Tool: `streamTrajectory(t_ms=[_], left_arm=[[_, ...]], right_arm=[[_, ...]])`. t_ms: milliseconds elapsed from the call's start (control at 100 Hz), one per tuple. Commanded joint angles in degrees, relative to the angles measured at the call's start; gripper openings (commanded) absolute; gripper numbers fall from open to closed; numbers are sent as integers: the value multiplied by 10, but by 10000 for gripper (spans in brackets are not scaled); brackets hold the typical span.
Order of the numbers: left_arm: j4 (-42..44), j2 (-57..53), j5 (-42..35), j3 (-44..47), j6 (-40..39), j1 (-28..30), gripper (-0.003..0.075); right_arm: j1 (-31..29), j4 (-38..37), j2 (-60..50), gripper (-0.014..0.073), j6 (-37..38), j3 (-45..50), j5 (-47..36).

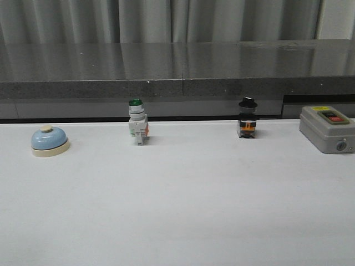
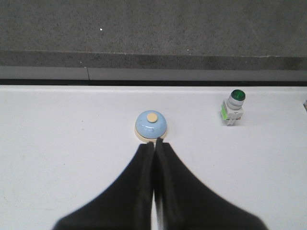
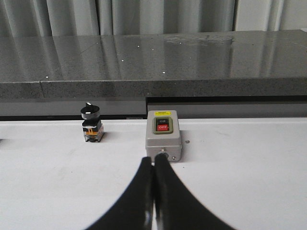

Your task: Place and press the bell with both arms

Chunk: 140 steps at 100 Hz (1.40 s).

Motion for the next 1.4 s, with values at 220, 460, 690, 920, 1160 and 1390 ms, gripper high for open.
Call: streamTrajectory(t_ms=[220,460,690,920,1160,1390], left_arm=[[-5,85,-26,-28,-5,0,-1],[-9,93,-14,-28,27,-1,543],[-9,93,-22,-28,27,-1,643],[-19,134,-67,-41,27,-1,638],[-21,254,-75,-109,27,-1,638],[-21,379,-71,-197,27,-1,638]], right_arm=[[-3,-4,-10,-60,-1,-8,-49],[-3,-4,-10,-60,-1,-8,-49],[-3,-4,-10,-60,-1,-8,-49],[-3,-4,-10,-60,-1,-8,-49],[-3,-4,-10,-60,-1,-8,-49],[-3,-4,-10,-60,-1,-8,-49]])
